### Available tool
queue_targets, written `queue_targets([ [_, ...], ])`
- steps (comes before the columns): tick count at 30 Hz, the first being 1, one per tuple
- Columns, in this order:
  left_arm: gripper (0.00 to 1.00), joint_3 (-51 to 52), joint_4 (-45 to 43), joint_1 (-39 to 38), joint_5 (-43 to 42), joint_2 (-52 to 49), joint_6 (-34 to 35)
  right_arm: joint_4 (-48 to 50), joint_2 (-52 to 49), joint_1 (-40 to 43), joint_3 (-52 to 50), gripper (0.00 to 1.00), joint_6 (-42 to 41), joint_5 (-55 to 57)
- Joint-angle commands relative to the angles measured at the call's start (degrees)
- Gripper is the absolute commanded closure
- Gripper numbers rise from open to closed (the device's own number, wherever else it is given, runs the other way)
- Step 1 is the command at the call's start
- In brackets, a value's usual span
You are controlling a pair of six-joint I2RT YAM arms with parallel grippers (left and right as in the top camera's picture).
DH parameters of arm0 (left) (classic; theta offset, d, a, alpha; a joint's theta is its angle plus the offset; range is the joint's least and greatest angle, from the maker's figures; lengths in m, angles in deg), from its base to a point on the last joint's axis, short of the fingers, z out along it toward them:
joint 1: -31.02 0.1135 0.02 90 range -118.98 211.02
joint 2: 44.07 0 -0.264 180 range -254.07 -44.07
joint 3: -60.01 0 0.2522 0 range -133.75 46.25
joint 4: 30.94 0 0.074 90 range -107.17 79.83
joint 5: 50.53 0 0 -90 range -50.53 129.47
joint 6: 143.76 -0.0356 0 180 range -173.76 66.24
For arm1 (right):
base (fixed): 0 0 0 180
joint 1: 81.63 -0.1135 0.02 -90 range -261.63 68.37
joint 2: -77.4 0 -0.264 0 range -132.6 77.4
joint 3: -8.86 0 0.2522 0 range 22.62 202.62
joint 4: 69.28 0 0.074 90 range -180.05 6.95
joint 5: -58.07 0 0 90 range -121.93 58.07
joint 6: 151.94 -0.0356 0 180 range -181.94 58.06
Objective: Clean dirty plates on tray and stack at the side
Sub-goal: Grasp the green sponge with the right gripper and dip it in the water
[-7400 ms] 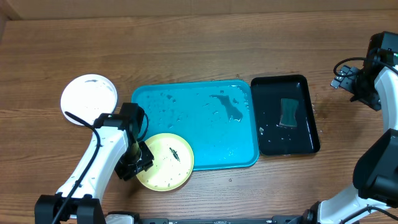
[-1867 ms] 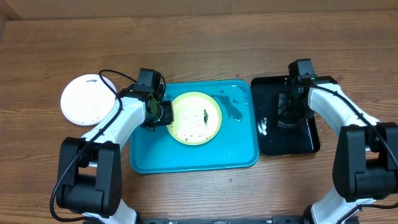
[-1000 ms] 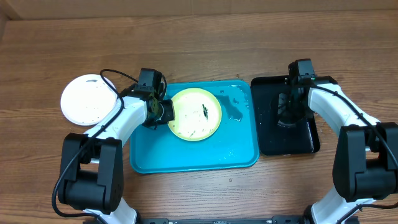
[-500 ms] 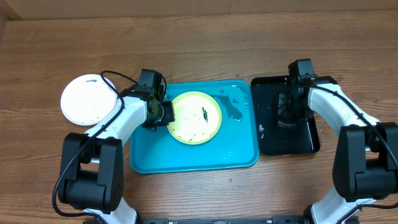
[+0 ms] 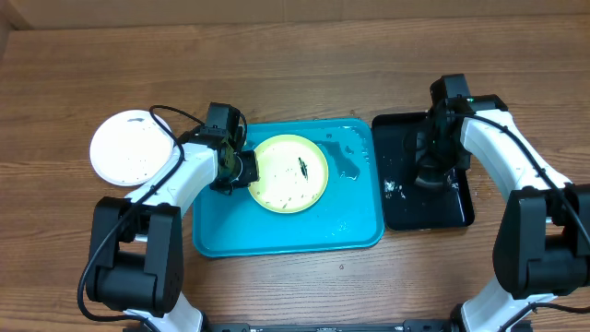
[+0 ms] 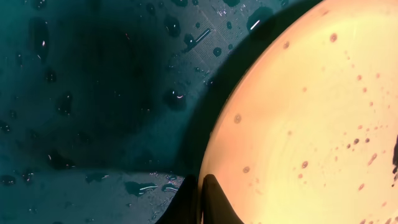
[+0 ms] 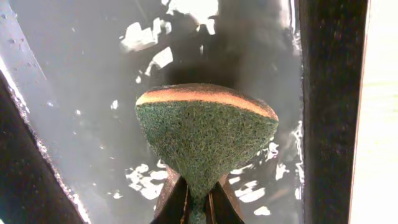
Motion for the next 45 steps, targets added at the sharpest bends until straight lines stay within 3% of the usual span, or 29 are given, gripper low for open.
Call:
queue_targets([
  [1, 0.96, 0.42, 0.02, -0.20, 0.31, -0.59, -0.02, 0.15, 0.11, 0.07, 1.31, 0.96, 0.26, -0.72],
  [17, 0.96, 0.42, 0.15, -0.22, -1.03, -0.59, 0.00, 0.94, 0.13, 0.07, -1.95, 0.96, 0.24, -2.56],
  [28, 0.96, 0.42, 1.68, -0.22, -1.07, -0.61, 0.44, -5.81, 0.37, -1.16, 6.25, 0.96, -2.73, -3.96],
  [38, 0.96, 0.42, 2.01, -0.20, -2.32, -0.59, 0.42, 0.63, 0.26, -3.72, -0.66, 0.96, -1.68, -0.20],
  [45, 0.96, 0.42, 2.01, -0.20, -3.80, -0.61, 0.42, -8.72, 0.35, -3.74, 10.56, 0.96, -1.27, -0.37],
])
